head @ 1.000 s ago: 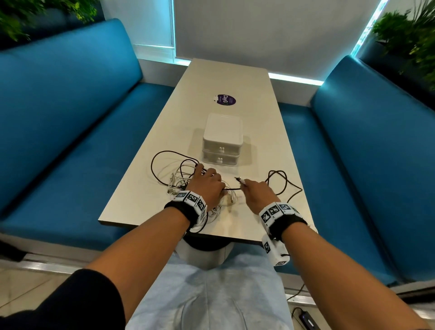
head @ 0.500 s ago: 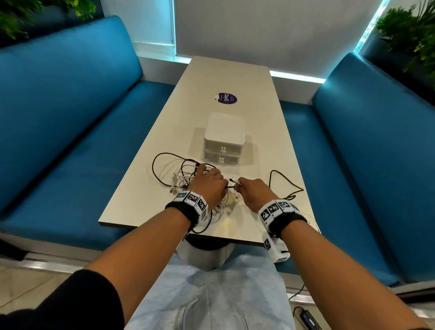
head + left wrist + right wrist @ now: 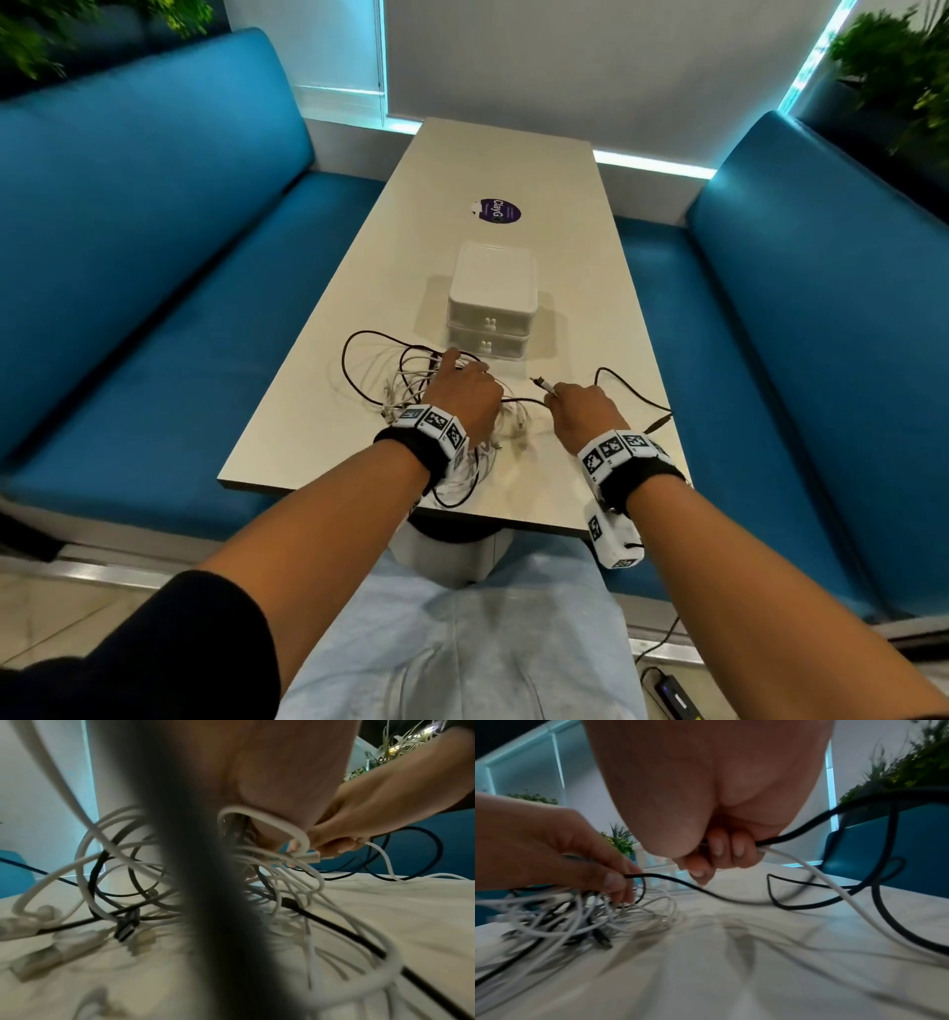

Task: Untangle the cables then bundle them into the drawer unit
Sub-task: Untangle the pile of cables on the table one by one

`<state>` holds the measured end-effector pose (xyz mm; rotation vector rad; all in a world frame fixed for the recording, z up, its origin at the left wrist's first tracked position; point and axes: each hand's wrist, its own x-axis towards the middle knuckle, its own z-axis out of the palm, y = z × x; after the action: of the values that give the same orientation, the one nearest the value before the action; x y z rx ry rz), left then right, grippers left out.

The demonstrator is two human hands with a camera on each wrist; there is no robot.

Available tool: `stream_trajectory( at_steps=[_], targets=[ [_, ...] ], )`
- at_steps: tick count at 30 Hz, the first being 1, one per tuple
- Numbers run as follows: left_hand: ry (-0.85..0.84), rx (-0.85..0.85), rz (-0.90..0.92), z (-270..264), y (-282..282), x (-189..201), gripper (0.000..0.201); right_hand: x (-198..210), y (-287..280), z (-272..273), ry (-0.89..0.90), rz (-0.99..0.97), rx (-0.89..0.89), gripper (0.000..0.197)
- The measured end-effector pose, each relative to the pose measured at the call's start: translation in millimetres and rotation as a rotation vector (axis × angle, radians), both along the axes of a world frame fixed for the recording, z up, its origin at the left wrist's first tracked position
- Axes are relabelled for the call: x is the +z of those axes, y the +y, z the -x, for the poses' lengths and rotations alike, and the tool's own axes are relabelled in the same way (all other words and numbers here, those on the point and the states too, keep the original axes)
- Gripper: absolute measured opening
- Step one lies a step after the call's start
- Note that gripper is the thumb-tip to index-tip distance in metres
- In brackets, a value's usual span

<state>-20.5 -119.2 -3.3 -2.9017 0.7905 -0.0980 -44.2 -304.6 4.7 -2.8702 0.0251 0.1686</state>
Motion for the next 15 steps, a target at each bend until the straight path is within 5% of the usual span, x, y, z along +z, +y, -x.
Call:
stream_trajectory(
  at_steps=[5,15],
  targets=[
    [-0.010,-0.015,-0.003,1,-5,-6,0.023,-4,33,3,-0.006,-0.045,0.151,0.028],
    [-0.009,0.012,0.133,1,17,3,0.017,1,25,3,0.017,-0.139,0.155,0.025]
  ],
)
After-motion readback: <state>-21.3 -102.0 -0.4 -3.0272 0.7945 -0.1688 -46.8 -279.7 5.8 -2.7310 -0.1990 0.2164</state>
